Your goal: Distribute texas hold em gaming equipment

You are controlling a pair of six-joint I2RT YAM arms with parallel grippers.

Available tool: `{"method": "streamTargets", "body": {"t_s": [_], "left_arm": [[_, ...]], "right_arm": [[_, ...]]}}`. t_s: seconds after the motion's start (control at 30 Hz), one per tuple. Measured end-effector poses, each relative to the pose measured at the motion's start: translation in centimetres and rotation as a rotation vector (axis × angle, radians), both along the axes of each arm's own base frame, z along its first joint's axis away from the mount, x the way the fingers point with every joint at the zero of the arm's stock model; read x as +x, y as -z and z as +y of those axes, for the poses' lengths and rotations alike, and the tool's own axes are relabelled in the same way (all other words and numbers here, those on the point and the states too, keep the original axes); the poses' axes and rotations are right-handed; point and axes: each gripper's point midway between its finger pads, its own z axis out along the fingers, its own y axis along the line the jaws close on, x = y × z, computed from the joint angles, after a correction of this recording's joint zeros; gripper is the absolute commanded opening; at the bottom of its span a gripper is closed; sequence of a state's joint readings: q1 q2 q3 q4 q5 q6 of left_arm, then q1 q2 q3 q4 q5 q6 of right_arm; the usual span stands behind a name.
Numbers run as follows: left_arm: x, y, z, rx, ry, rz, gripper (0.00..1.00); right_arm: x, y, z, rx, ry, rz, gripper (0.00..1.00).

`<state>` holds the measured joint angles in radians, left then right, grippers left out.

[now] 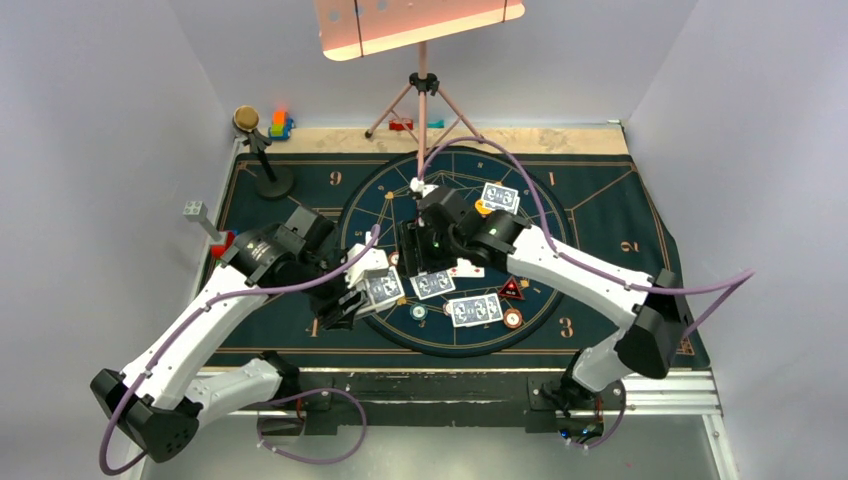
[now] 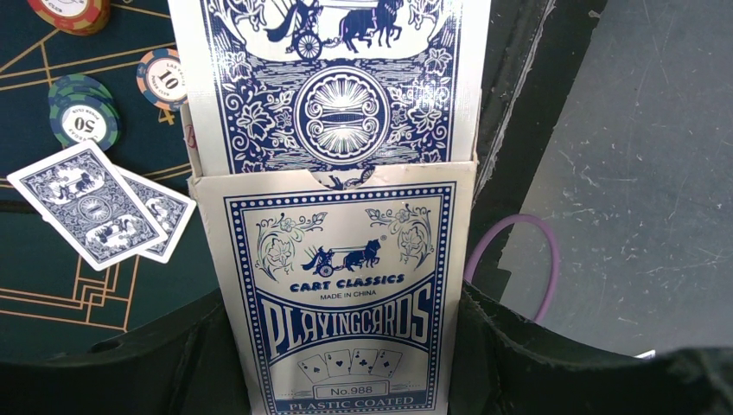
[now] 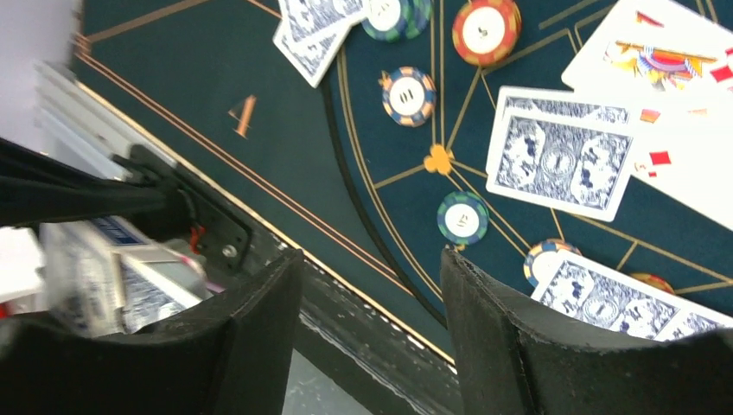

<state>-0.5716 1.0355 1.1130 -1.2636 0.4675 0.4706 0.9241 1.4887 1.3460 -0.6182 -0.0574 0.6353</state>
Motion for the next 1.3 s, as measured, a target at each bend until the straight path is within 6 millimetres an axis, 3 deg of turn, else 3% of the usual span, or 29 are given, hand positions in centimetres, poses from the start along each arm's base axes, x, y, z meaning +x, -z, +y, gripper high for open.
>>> {"method": "streamTargets", "body": {"t_s": [0.13,0.4,0.63,0.73,0.83,0.97,1.13,1.3], "left_arm": [[0.1,-0.3,0.1,-0.003,-0.003,-0.017,0.0],[0.3,-0.4,0.1,0.0,-0.013,-0.028,0.0],[0.4,-0.5,0.2,0.003,-0.016,-0.033,0.0],[0.6,-0.8,0.1,-0.003,-0.016,-0.043,0.0],[0.6,-1.1,0.1,-0.01,-0.017,-0.054,0.01],[0.6,-1.6,0.1,-0.019,-0.017,-0.069,0.02],[0.6,-1.8,0.1,-0.023,-0.017,-0.075,0.06],[0.7,-1.9,0.0,-0.026,-0.019,-0.077,0.11]], "right_arm": [[-1.3,1.8,0.1,-0.092,-0.016,0.025,0.61],[-2.8,0.1,2.0,-0.098,-0.057,-0.014,0.6],[-3.1,0.7,1.7,-0.126,-0.034,0.007,0.65],[-2.4,0.9,0.6,-0.138,-0.001,0.013,0.69],[-1.1,0.4,-2.1,-0.108,0.066,0.018,0.76],[-0.6,-1.9,-4.4,0.057,0.11,0.011,0.82],[-2.4,-5.1,-1.5,0.315,-0.023,0.01,0.85],[-3.4,-5.4,1.5,0.45,-0.146,0.06,0.87]]}}
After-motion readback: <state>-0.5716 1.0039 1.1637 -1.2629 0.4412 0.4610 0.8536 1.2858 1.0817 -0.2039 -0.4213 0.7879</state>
